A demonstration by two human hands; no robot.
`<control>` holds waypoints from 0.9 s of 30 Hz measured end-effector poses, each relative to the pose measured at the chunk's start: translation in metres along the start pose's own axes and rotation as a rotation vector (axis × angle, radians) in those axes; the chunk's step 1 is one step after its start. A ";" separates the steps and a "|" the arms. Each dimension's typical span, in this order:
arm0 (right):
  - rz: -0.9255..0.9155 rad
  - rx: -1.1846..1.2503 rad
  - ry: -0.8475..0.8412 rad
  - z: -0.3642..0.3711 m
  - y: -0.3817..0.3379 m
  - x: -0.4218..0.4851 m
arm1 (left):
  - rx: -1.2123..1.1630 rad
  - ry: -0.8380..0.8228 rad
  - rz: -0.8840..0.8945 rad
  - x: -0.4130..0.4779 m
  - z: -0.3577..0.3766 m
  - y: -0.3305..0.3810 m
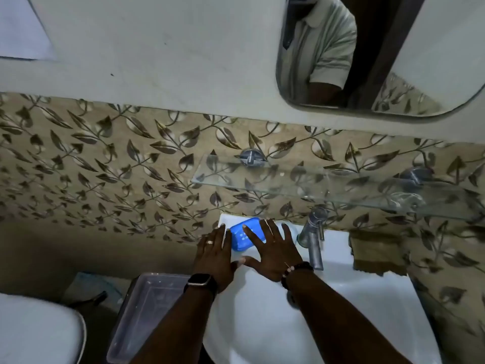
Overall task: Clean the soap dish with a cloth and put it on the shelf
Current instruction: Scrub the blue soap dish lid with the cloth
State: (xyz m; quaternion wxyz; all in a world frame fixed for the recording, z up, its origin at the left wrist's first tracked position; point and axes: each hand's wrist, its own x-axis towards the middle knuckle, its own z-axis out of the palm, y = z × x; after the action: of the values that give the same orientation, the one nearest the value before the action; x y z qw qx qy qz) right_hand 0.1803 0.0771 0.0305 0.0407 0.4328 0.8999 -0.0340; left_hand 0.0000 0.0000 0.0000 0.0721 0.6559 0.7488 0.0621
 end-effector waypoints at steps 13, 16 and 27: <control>-0.063 -0.030 0.021 0.027 0.007 0.009 | -0.147 -0.034 -0.173 0.051 0.011 0.002; -0.062 -0.083 0.043 0.026 0.005 0.007 | -0.126 0.011 -0.163 0.055 0.009 0.004; -0.089 -0.092 0.169 -0.004 0.011 0.008 | -0.183 0.267 -0.082 0.034 -0.014 -0.005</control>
State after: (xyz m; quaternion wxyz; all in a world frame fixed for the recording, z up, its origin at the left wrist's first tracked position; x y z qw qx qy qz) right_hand 0.1837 0.0910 0.0333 -0.0172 0.3915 0.9191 0.0422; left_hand -0.0119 0.0326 0.0123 0.0340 0.6014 0.7692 0.2134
